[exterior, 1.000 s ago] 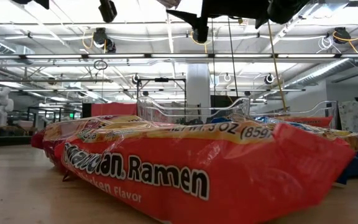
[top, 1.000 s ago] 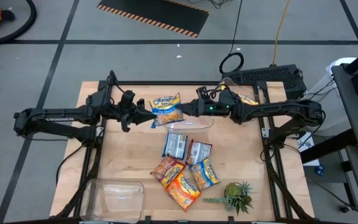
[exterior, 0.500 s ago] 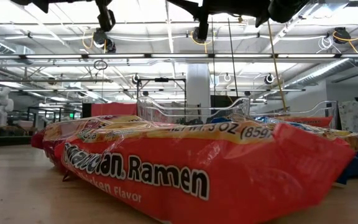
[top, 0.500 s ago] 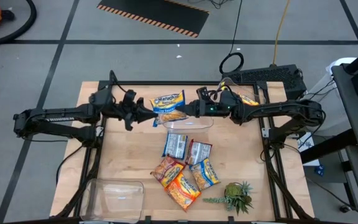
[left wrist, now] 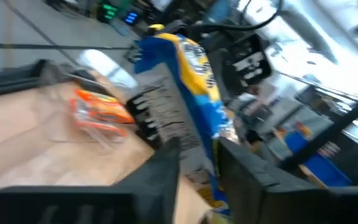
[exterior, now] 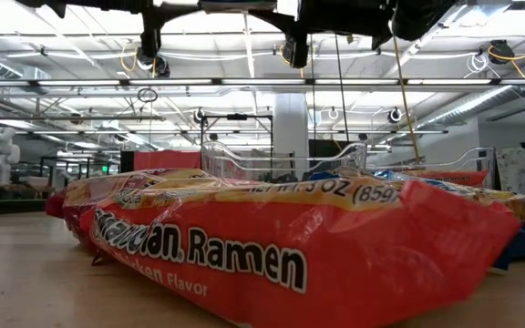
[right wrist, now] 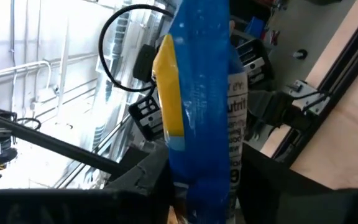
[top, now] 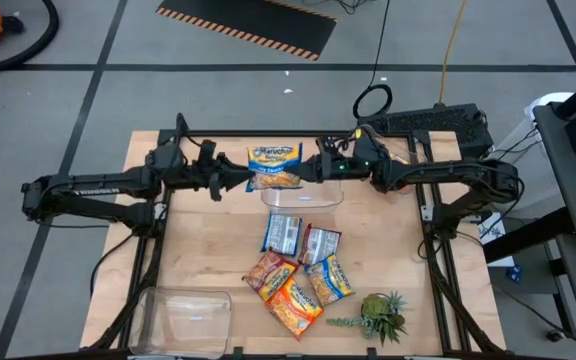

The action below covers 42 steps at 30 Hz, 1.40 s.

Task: Sort Maruchan noodles
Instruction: Put the top left blue noodle pack into the top left transparent bin

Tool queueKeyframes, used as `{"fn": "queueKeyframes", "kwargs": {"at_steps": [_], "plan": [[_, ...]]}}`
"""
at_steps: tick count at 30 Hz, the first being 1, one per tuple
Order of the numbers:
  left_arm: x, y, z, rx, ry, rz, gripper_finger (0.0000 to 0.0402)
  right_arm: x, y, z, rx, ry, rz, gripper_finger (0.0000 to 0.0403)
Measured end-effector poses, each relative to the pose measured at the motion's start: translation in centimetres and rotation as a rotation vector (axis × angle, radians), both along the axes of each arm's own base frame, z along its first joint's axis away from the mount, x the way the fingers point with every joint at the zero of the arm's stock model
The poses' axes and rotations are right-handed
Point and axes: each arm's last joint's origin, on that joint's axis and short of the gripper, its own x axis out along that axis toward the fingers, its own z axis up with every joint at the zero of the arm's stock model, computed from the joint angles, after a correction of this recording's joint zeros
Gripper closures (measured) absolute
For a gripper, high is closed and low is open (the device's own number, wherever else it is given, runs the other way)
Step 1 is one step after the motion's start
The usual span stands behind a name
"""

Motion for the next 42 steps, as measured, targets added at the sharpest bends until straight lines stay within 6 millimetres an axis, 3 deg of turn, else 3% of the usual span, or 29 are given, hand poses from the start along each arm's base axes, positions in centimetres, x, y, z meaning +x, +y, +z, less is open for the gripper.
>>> {"fn": "queueKeyframes", "kwargs": {"at_steps": [5,10,22,31,42], "plan": [[0.0,0.3,-0.1,-0.002,0.015,0.099,0.0217,-0.6,-1.8,-0.2,0.021,0.033,0.061,0.0291],[-0.1,0.5,-0.4,-0.003,0.038,0.184,0.0184,-1.1,-3.3,-1.1,0.048,0.124,0.126,0.0282],[-0.5,0.7,-2.6,-0.090,0.256,0.230,0.0181,-2.3,-5.7,-3.0,0.182,0.309,0.091,0.0283],[-0.6,0.7,-2.9,-0.068,0.296,0.227,0.0181,-3.0,-5.4,-5.6,0.177,0.557,0.072,0.0283],[-0.7,0.5,-3.4,-0.108,0.344,0.173,0.0181,-3.4,-5.5,-6.6,0.152,0.682,-0.097,0.0283]]}}
